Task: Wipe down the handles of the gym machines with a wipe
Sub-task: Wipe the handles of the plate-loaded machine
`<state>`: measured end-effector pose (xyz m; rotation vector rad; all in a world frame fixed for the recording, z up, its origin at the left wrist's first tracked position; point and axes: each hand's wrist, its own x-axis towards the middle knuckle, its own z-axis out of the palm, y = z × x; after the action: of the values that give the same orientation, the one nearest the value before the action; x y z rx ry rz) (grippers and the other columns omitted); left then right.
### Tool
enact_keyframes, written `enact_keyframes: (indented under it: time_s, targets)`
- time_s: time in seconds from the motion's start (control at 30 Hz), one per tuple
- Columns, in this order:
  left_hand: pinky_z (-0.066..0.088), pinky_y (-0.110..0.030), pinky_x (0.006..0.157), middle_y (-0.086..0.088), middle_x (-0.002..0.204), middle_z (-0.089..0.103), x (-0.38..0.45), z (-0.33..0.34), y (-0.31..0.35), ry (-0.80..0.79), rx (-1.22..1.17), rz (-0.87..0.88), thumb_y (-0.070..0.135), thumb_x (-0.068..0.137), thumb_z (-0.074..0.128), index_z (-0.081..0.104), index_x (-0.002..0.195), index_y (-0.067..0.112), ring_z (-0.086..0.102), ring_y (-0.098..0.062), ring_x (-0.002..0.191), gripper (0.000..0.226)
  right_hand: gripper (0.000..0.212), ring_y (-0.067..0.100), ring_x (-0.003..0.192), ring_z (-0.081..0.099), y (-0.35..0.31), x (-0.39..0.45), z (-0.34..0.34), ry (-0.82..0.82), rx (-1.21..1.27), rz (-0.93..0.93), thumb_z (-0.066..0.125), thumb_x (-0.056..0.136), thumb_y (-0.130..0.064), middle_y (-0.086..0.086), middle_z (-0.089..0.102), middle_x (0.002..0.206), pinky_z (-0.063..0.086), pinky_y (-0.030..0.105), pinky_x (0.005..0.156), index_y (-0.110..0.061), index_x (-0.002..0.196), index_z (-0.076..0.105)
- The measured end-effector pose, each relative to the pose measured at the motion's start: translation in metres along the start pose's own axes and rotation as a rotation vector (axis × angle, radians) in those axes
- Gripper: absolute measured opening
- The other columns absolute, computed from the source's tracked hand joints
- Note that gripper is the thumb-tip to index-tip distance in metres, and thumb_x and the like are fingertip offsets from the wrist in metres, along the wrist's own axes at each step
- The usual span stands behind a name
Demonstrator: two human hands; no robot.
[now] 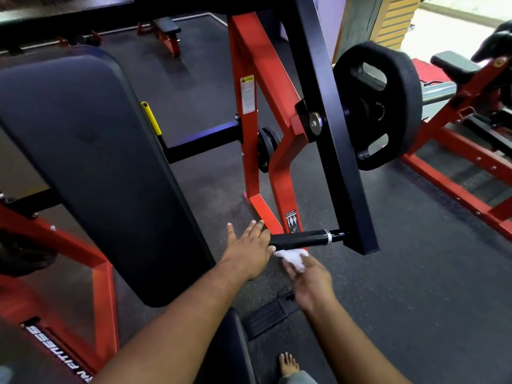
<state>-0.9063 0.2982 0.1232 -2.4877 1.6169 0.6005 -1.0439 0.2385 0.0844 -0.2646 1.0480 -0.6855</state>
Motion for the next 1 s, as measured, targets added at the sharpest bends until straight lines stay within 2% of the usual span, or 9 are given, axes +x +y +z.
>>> enact_keyframes:
  time_s: [0.1,0.17,0.3,0.43,0.53,0.6,0.7,0.9,1.0]
  targets:
    - [-0.003,-0.075,0.118,-0.004,0.173,0.004,0.0,0.001,0.0,0.005,-0.004,0.008,0.046,0.111,0.026,0.027,0.157,0.019,0.0,-0.02,0.16,0.054,0.023,0.032,0.113,0.066,-0.047,0.008,-0.021,0.114,-0.259,-0.444,0.048,0.103,-0.007,0.007,0.073,0.108,0.054,0.037,0.095,-0.009,0.111,0.07]
    - [-0.004,-0.075,0.119,-0.004,0.173,0.004,0.0,0.001,0.0,0.007,-0.005,0.01,0.046,0.111,0.026,0.027,0.157,0.019,0.0,-0.02,0.16,0.054,0.032,0.016,0.12,0.06,-0.066,0.023,-0.031,0.136,-0.778,-0.824,0.047,0.105,-0.012,-0.006,0.066,0.125,0.046,0.03,0.101,-0.016,0.13,0.065]
    - [-0.005,-0.074,0.119,-0.004,0.173,0.006,-0.001,-0.001,0.001,0.022,-0.012,0.011,0.046,0.111,0.026,0.024,0.159,0.019,0.001,-0.02,0.16,0.055,0.031,0.031,0.133,0.044,-0.04,0.063,-0.036,0.0,-1.545,-0.987,0.035,0.104,-0.015,0.007,0.051,0.137,0.052,0.044,0.093,-0.014,0.123,0.06]
    - [-0.004,-0.074,0.119,-0.003,0.174,0.004,-0.001,0.002,0.001,0.015,-0.007,0.005,0.047,0.111,0.026,0.019,0.161,0.019,0.0,-0.019,0.16,0.058,0.048,0.027,0.151,0.026,0.009,0.052,-0.028,-0.208,-1.512,-1.023,0.046,0.098,0.007,0.011,0.044,0.156,0.034,0.045,0.119,-0.01,0.143,0.052]
    - [-0.003,-0.074,0.119,-0.003,0.174,0.003,0.0,0.002,0.0,0.011,0.001,0.001,0.047,0.111,0.025,0.017,0.162,0.019,0.0,-0.019,0.16,0.059,0.045,0.018,0.15,0.028,-0.013,0.045,-0.037,-0.398,-1.566,-1.037,0.047,0.1,0.002,0.007,0.043,0.157,0.029,0.033,0.12,-0.012,0.143,0.054]
    - [-0.004,-0.074,0.119,-0.003,0.174,0.002,-0.001,0.001,0.0,0.008,0.006,0.003,0.048,0.111,0.024,0.016,0.162,0.019,0.0,-0.02,0.16,0.059,0.032,0.028,0.137,0.046,-0.046,0.044,-0.047,-0.203,-1.526,-0.962,0.043,0.105,-0.007,0.012,0.053,0.145,0.039,0.031,0.107,-0.01,0.132,0.059]
    - [-0.003,-0.074,0.119,-0.004,0.174,0.003,-0.001,0.004,0.0,0.019,0.003,0.005,0.048,0.11,0.024,0.016,0.162,0.019,0.001,-0.02,0.16,0.06,0.033,0.035,0.135,0.046,-0.063,0.049,-0.049,0.024,-1.553,-0.951,0.041,0.102,0.001,0.016,0.055,0.14,0.047,0.046,0.102,-0.004,0.129,0.06]
    - [-0.002,-0.07,0.122,0.002,0.174,-0.004,-0.009,0.009,-0.007,0.089,0.054,0.022,0.053,0.11,0.02,-0.001,0.165,0.022,-0.001,-0.016,0.16,0.067,0.044,0.021,0.151,0.028,0.0,0.021,-0.006,-0.38,-1.518,-0.977,0.041,0.102,0.003,0.008,0.043,0.154,0.022,0.036,0.124,-0.007,0.142,0.054]
    - [-0.003,-0.069,0.122,0.005,0.171,-0.017,-0.027,0.017,-0.013,0.108,0.079,0.04,0.056,0.109,0.017,-0.018,0.162,0.025,-0.004,-0.015,0.159,0.071,0.032,0.002,0.117,0.06,-0.032,0.001,-0.019,-0.347,-1.343,-0.941,0.045,0.106,-0.014,-0.007,0.067,0.121,0.047,0.022,0.1,-0.025,0.128,0.066]
